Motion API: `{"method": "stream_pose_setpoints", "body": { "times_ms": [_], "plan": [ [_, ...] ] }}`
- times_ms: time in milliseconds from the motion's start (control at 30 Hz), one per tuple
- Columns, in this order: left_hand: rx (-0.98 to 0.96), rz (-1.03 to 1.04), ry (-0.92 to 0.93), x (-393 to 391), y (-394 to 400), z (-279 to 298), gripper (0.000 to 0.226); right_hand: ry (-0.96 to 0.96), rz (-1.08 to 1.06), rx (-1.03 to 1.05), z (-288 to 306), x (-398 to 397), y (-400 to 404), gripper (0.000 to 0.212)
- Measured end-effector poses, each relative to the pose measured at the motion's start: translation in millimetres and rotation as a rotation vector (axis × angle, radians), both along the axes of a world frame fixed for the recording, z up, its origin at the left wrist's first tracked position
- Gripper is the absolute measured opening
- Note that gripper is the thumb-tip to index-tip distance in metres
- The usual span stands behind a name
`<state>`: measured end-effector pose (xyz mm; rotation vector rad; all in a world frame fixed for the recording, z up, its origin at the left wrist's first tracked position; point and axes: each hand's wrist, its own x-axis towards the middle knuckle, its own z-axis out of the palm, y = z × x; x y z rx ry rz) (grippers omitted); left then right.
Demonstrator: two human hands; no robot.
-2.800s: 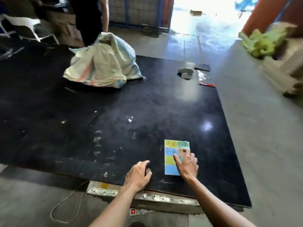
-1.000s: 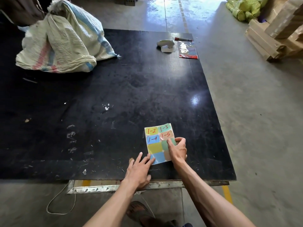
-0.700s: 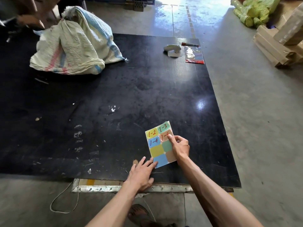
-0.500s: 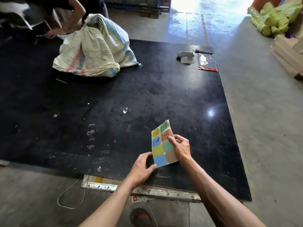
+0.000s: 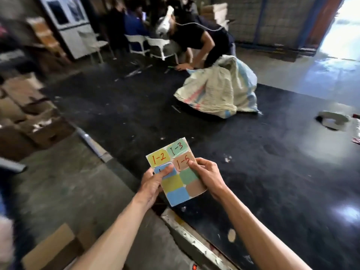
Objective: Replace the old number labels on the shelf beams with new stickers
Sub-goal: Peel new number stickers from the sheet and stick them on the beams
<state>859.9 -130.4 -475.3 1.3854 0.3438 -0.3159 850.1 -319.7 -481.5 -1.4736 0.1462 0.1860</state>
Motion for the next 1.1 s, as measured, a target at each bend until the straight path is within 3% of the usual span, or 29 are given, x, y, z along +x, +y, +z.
{"method": "stream_pose_setpoints", "body": {
  "times_ms": [100, 267, 433, 667, 1100],
  "plan": [
    [0.056, 0.258, -0.124, -6.0, 51.9, 22.8, 0.053, -0.065, 0.145, -0.008, 20.4, 21.8, 61.5, 0.022],
    [0.092, 0.597, -0.171, -38.9, 136.8, 59.2, 0.022, -0.154, 0.402, -0.007, 46.2, 35.3, 162.5, 0.021],
    [0.209, 0.843, -0.189, -103.2, 217.9, 102.7, 0.021, -0.284, 0.691, 0.062, 83.4, 23.8, 263.2, 0.016],
    [0.319, 0.98, -0.198, -196.0, 294.2, 152.7, 0.034, -0.599, 0.921, 0.117, 155.2, -26.2, 379.0, 0.042],
    [0.327, 1.185, -0.3, -328.7, 377.2, 196.8, 0.026, -0.666, 1.027, 0.27, 197.7, -144.4, 525.6, 0.02]
  ]
}}
